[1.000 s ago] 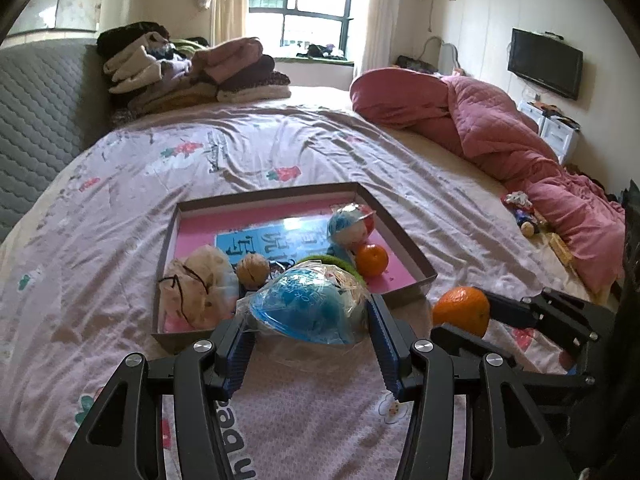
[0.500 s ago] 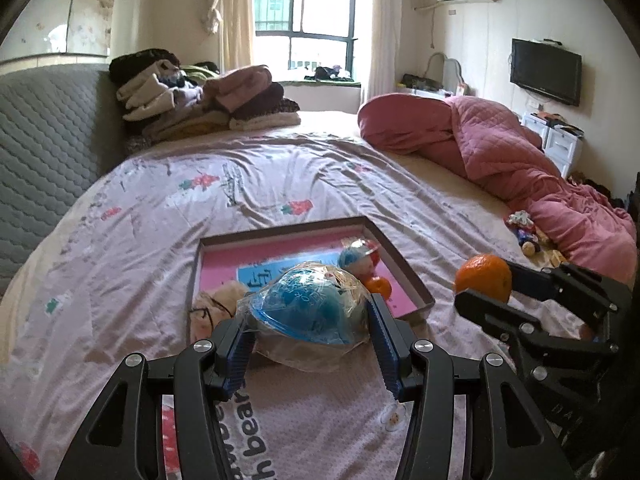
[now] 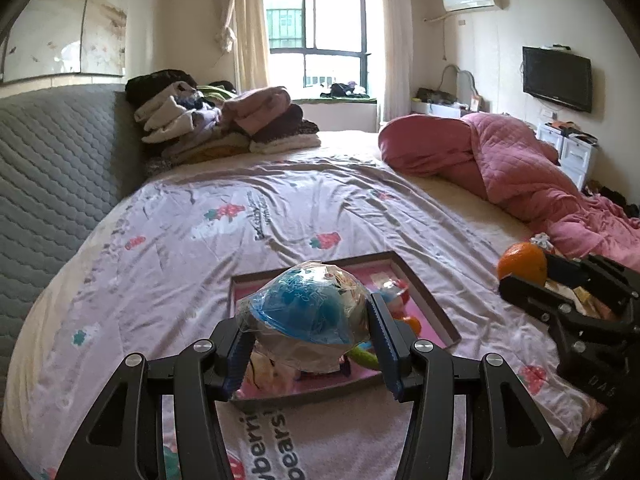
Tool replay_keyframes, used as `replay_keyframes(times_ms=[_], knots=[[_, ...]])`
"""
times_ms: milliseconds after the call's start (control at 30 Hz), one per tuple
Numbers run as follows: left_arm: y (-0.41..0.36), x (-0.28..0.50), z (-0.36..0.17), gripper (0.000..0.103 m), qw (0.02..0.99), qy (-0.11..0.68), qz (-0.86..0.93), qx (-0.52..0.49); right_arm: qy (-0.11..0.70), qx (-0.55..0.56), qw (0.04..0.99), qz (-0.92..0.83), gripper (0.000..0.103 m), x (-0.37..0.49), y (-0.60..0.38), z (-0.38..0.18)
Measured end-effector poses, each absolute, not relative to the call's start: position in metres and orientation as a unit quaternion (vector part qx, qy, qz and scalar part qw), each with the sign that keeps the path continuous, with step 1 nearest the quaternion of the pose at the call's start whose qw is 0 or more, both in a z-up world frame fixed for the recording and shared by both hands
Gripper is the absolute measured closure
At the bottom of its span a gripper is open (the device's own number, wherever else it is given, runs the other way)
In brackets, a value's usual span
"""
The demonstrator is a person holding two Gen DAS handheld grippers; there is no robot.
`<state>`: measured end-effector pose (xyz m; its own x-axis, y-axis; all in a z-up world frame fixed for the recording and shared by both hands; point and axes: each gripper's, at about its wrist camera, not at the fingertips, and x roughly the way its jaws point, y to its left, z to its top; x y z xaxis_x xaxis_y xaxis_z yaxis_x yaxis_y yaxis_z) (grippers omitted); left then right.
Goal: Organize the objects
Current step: 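Lift the toy egg with the left tool while the right tool carries the orange toward the tray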
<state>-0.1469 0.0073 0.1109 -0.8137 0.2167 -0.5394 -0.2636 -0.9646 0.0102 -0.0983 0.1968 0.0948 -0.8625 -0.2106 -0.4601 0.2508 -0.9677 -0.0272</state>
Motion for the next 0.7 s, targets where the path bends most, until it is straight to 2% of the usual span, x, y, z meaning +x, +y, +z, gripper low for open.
replay_keyframes(times_ms=[267,700], knots=[[-0.002,-0.164,0.111,0.048,0.108,0.044,0.955,-0.271,0.049,0.223,0.117,-0.966,0.062,-0.113,0.199,0.104],[-0.008,-0.192,0.062,0.048,0.101,0.027,0.946,-0.308,0.047,0.260,0.111,-0.958,0.062,-0.143,0.202,0.068]])
